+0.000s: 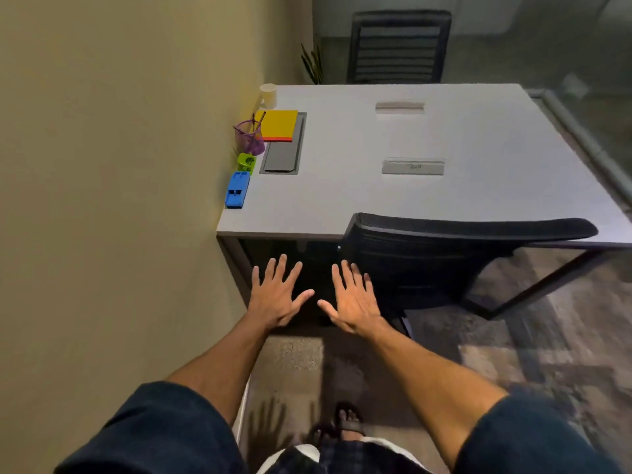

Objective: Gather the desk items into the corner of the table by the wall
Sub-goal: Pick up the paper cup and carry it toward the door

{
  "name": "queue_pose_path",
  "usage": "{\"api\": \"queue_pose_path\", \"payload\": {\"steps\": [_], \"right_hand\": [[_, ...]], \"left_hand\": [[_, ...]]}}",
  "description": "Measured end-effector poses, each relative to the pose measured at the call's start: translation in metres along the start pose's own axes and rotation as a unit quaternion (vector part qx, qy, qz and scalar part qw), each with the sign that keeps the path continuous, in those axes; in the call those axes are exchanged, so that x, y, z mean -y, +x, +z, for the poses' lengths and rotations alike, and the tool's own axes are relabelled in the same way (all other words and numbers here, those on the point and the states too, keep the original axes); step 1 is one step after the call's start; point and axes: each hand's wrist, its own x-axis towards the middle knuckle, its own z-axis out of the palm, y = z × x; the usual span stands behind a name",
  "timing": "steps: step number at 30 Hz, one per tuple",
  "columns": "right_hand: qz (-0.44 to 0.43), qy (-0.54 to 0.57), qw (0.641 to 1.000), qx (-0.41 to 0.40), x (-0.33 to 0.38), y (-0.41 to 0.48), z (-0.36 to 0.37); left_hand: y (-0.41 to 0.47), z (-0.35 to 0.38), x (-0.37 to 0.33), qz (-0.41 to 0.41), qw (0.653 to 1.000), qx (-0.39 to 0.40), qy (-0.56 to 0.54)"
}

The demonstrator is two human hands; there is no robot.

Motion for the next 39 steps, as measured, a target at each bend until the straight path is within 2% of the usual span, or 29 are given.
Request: {"api": "queue_pose_path", "payload": {"steps": [5,9,11,15,19,20,22,23,25,26,28,39], "right_hand": [[0.115,0.028,0.993,-0.028,-0.029,-0.061,0.017],[0.181,0.053,0.981,-0.05,-0.043,-0.09,0.026],[0.242,0.065,0.966,-0.06,-0.06,-0.122,0.032],[0.302,0.085,0.947,-0.072,-0.083,-0.152,0.04],[0.395,0.122,0.906,-0.087,-0.134,-0.202,0.053],[0.398,0.116,0.906,-0.086,-0.135,-0.203,0.054],[0.434,0.134,0.886,-0.092,-0.17,-0.228,0.057],[0.435,0.135,0.886,-0.09,-0.169,-0.227,0.056],[0.463,0.148,0.87,-0.088,-0.208,-0.256,0.06],[0.466,0.148,0.868,-0.089,-0.208,-0.255,0.06],[0.492,0.163,0.851,-0.088,-0.246,-0.281,0.06],[0.575,0.186,0.786,-0.13,-0.392,-0.345,0.033]], "left_hand": [[-0.008,0.015,-0.044,0.102,0.994,0.032,0.027],[-0.007,0.026,-0.072,0.158,0.986,0.023,0.047],[-0.008,0.038,-0.108,0.214,0.974,0.03,0.064],[-0.008,0.05,-0.148,0.264,0.961,0.032,0.081],[-0.01,0.063,-0.23,0.348,0.929,0.059,0.11],[-0.009,0.062,-0.234,0.349,0.929,0.059,0.11],[-0.009,0.069,-0.288,0.385,0.913,0.068,0.115],[-0.008,0.069,-0.288,0.384,0.914,0.068,0.115],[-0.01,0.08,-0.343,0.408,0.903,0.077,0.115],[-0.007,0.077,-0.344,0.409,0.902,0.071,0.119],[-0.01,0.084,-0.401,0.425,0.894,0.08,0.119],[0.009,0.072,-0.582,0.509,0.847,0.053,0.143]]}}
